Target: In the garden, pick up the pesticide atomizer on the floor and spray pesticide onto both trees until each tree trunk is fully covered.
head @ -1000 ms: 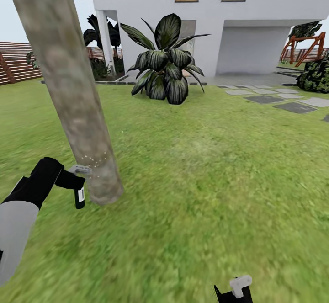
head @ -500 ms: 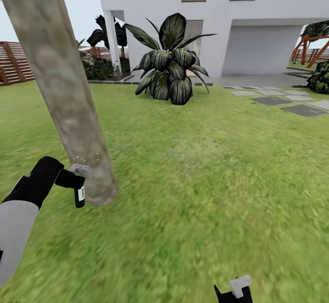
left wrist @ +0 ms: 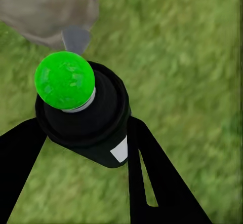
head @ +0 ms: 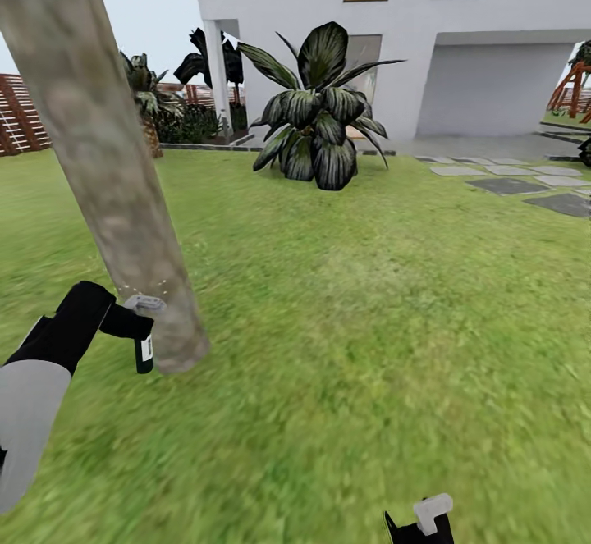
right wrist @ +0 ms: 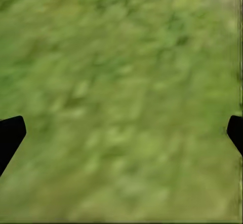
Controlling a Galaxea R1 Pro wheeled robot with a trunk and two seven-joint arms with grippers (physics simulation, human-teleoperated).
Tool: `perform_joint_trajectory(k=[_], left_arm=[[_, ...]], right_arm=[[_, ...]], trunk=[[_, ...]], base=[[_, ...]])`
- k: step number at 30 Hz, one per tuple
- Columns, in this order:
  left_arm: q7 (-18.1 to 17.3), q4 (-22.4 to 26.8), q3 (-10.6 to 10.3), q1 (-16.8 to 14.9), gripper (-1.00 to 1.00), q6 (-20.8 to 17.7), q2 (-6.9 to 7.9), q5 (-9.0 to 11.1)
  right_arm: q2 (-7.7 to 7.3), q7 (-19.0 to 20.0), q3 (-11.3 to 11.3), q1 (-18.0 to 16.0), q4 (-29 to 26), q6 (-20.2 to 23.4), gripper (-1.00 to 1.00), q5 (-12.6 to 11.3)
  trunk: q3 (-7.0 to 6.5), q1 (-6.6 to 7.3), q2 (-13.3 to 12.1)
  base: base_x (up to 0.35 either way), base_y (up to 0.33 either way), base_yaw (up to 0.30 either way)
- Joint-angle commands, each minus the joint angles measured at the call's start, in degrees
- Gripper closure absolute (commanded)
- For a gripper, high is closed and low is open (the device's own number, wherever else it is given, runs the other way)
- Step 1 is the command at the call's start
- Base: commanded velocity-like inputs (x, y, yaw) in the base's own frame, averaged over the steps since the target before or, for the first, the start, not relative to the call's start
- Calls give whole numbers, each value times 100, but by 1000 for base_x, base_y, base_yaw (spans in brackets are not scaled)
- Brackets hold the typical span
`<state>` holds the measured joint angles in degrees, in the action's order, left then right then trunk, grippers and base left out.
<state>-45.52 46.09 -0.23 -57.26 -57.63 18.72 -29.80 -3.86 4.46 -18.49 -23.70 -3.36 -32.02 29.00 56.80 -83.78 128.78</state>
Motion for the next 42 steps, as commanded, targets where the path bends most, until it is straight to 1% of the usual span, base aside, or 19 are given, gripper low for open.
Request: perform_joint_trajectory(k=[1, 6, 10, 16, 19, 20, 21, 22, 24, 26, 28, 30, 32, 34, 35, 37, 38, 40, 42], left_arm=[[-53, 6, -3, -5, 100, -20, 1, -52], [-53, 7, 1, -10, 100, -20, 0, -69], [-49, -5, 28, 33, 100, -20, 17, -191], [-14, -70, 62, 108, 100, -4, 243, -269], [299, -130, 65, 380, 100, 6, 267, -268], [621, -145, 72, 447, 100, 6, 245, -246], [799, -151, 89, 479, 100, 6, 92, -205], [821, -152, 128, 483, 100, 6, -40, -203], [834, -164, 241, 484, 100, 6, -198, -202], [846, -231, 467, 487, 100, 6, -363, -215], [850, -287, 597, 487, 100, 11, -376, -225], [864, -309, 735, 487, 100, 14, -315, -242], [1022, -321, 858, 492, 100, 21, -224, -251], [1277, -341, 882, 499, 100, 23, -230, -248], [1452, -381, 883, 510, 100, 26, -284, -232], [1829, -482, 893, 521, 100, 31, -607, -243], [1901, -493, 899, 522, 100, 29, -684, -230], [1948, -505, 936, 522, 100, 25, -732, -206], [1957, -512, 1049, 523, 100, 24, -704, -201]], right_arm=[[-1, 47, -50, -3, 2, -15, -100, 9], [-1, 47, -50, -3, 2, -15, -100, 9], [-1, 47, -50, -3, 2, -15, -100, 9], [7, 47, -50, -3, 2, -15, -100, 9], [8, 47, -50, -3, 2, -15, -100, 9], [8, 47, -50, -3, 2, -15, -100, 10], [8, 47, -50, -3, 2, -15, -100, 14], [8, 47, -50, -3, 2, -15, -100, 14], [8, 47, -50, -3, 2, -15, -100, 15], [8, 47, -50, -3, 2, -15, -100, 17], [8, 47, -50, -3, 2, -15, -100, 18], [11, 48, -50, -3, 2, -15, -100, 18], [10, 51, -50, -3, 2, -15, -100, 18], [9, 54, -50, -3, 2, -15, -100, 18], [8, 53, -50, -3, 2, -15, -100, 18], [8, 49, -50, -3, 2, -15, -100, 18], [8, 48, -50, -3, 2, -15, -100, 18], [4, 47, -50, -3, 2, -15, -100, 18], [0, 47, -52, -3, 2, -16, -100, 18]], trunk=[[5, 1, 2], [5, 1, 2], [5, 1, 2], [5, 1, 2], [5, 1, 2], [5, 1, 2], [5, 1, 2], [5, 1, 2], [5, 1, 2], [5, 1, 2], [5, 1, 2], [5, 1, 2], [5, 1, 2], [5, 1, 2], [5, 1, 2], [5, 1, 2], [5, 1, 2], [5, 1, 2], [5, 1, 2]], base=[[1, -276, 0], [0, -276, 3], [0, -277, 152], [0, -277, 266], [13, -276, 277], [153, -236, 277], [270, -143, 277], [290, -119, 277], [302, -100, 277], [315, -62, 277], [324, -21, 277], [331, -7, 271], [331, -22, 132], [280, -123, 38], [218, -186, 15], [138, -235, 4], [54, -259, 1], [26, -267, 1], [-50, -273, 0]])
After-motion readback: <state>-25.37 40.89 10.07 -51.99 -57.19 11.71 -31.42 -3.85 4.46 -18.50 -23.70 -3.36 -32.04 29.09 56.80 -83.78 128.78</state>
